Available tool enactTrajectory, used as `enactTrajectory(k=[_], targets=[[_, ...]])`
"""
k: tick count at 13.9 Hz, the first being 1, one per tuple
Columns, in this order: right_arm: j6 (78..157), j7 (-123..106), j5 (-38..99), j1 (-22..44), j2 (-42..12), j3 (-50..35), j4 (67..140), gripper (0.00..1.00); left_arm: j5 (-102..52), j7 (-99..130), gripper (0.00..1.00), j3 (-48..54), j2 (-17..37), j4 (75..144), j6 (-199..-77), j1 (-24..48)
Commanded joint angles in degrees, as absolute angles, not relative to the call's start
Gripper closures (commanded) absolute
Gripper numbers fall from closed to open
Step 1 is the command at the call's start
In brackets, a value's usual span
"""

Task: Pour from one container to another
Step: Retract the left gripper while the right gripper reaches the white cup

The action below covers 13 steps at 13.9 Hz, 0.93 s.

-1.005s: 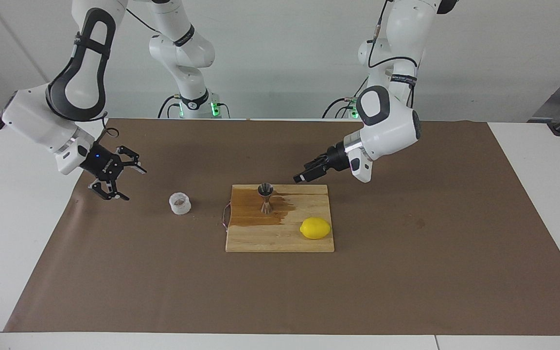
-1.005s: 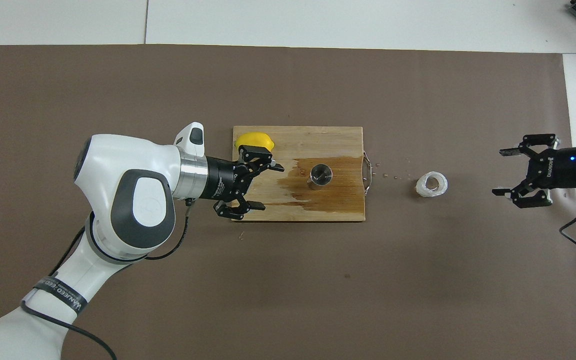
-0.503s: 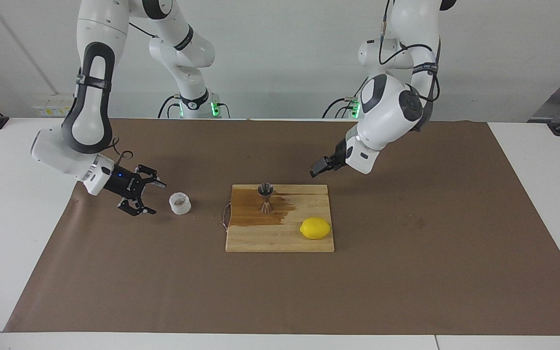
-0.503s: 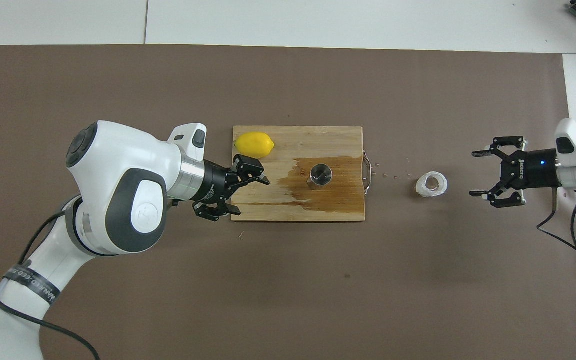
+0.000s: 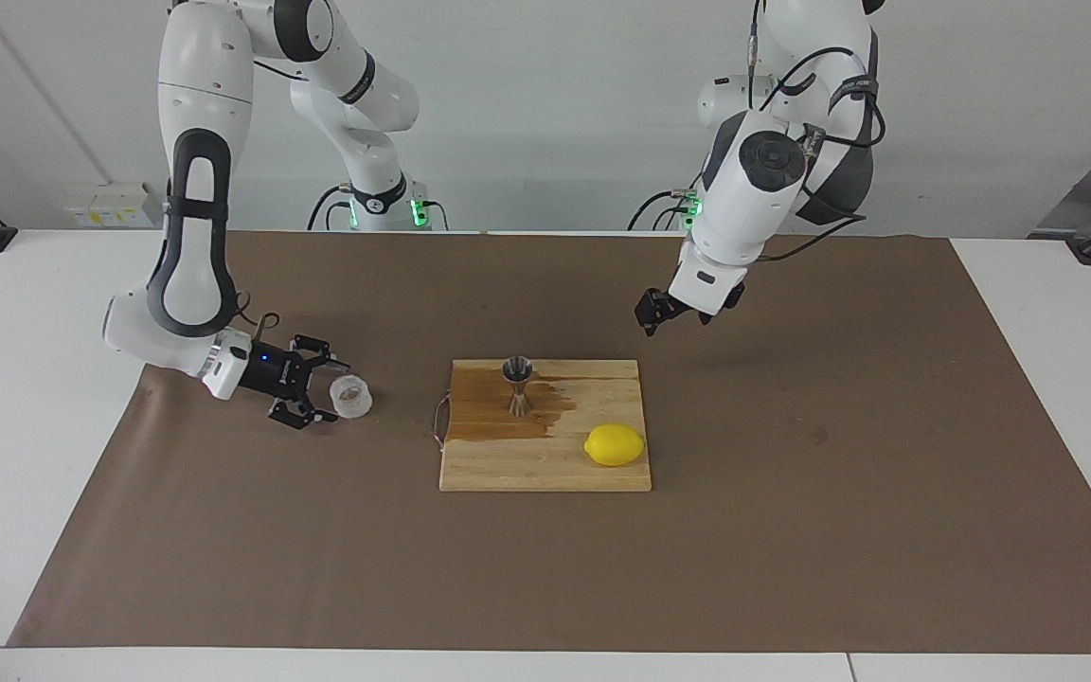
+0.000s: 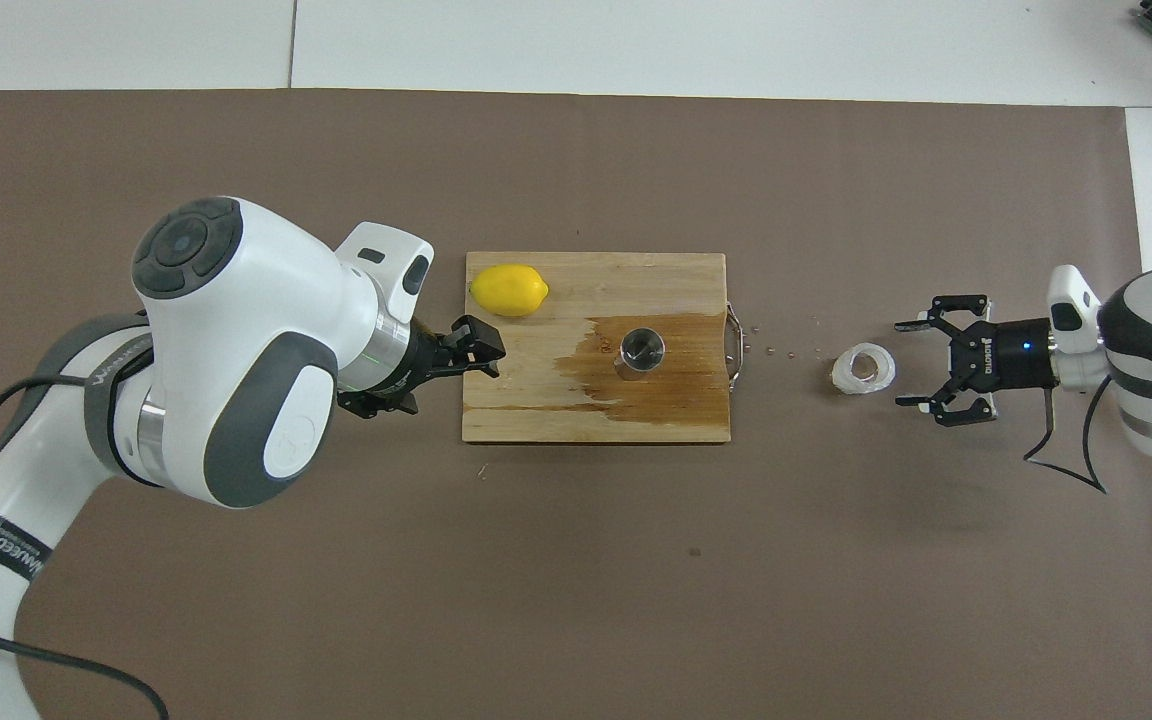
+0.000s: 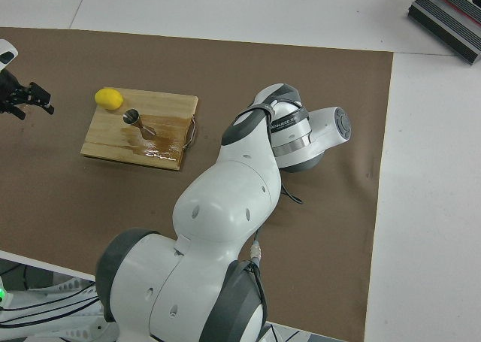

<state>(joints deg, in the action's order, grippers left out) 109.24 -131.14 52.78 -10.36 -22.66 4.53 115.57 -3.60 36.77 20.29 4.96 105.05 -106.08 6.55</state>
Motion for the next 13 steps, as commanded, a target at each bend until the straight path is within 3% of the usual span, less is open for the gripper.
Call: enactTrajectory(k=[1, 5, 10, 12, 13], targets=[[110.9, -133.9, 57.2, -7.9, -22.2, 4.6, 116.8, 0.00, -0.2, 31.9, 0.00, 19.8, 0.1, 105.6, -102.4, 5.6], [114.3, -136.0, 57.4, -7.2, -22.1, 4.7, 119.0, 0.00, 1.2, 20.9, 0.00, 18.8, -4.9, 105.6, -97.6, 2.5], [115.1, -137.2, 57.4, -7.4, -22.1, 4.7, 119.7, 0.00, 1.2, 7.4, 0.00, 10.6, -7.6, 105.4, -95.5, 0.5], [115.1, -137.2, 57.4, -7.4, -22.1, 4.7, 119.6, 0.50, 1.1, 2.2, 0.00, 8.2, -7.3, 104.1, -95.5, -0.6], [115.1, -137.8, 57.4, -7.6, -22.0, 4.7, 119.6, 0.65, 1.1, 0.4, 0.00, 6.1, -7.3, 104.0, -95.5, -0.6]])
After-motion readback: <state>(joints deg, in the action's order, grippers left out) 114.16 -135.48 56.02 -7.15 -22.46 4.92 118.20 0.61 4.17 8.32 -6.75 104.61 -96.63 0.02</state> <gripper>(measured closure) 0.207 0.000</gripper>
